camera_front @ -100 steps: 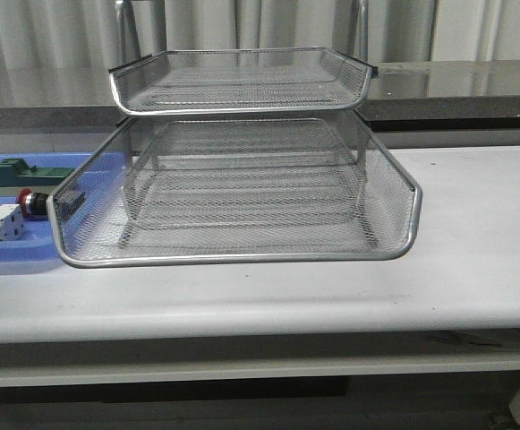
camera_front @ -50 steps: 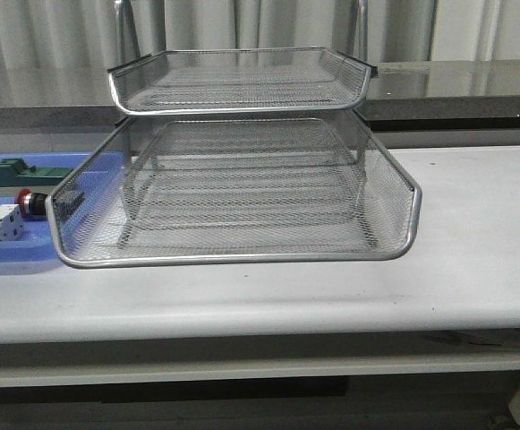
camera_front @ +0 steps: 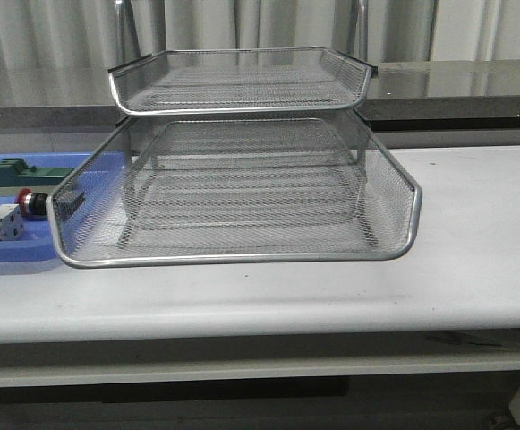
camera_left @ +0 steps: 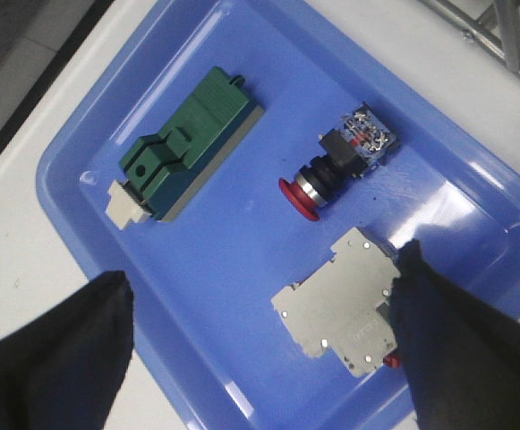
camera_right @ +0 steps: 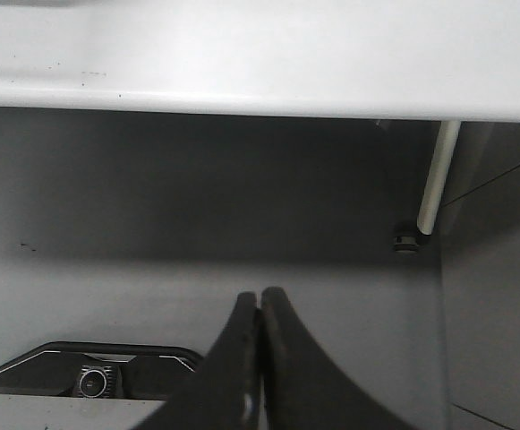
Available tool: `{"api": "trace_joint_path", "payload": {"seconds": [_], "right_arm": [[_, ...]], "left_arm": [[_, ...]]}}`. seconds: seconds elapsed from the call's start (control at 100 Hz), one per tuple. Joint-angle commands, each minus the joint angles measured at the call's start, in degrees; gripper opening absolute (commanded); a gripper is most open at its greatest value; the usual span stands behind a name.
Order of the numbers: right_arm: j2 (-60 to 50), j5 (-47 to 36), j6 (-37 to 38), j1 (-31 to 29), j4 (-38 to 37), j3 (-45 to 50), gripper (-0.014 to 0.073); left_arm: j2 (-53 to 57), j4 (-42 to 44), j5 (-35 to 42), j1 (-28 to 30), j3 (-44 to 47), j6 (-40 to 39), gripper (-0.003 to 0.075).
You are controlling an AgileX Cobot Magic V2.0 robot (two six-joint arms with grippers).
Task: Place button on rack with both arms
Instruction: 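Lower the left gripper and grasp the red emergency-stop button, then lift the red button with the left gripper and carry it over the pulled-out tray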
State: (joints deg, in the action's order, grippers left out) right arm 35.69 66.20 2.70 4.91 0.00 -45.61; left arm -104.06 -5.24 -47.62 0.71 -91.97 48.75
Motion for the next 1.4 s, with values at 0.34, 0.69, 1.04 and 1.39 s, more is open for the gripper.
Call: {"api": "trace_joint_path", "payload": {"seconds": [0.34, 0.69, 1.04, 1.39], "right_arm": [[0.0, -2.4, -0.1, -0.2, 0.0, -1.9, -0.0067], [0.0, -2.4, -0.1, -0.2, 0.0, -1.9, -0.0067], [0.0, -2.4, -0.1, -0.2, 0.0, -1.9, -0.0067], [0.0, -2.4, -0.1, -0.2, 0.0, -1.9, -0.0067]], "left_arm": [[-14.8, -6.4, -12.1, -0.1, -22.5, 11.6, 0.0573], [-22.3, -8.5, -12.5, -0.1, -25.5, 15.5, 0.0573], [-27.5, -9.0, -11.4, -0.1, -27.9, 17.3, 0.0573], [-30.1, -9.3, -10.1, -1.0, -28.3, 17.8, 0.0573]]}}
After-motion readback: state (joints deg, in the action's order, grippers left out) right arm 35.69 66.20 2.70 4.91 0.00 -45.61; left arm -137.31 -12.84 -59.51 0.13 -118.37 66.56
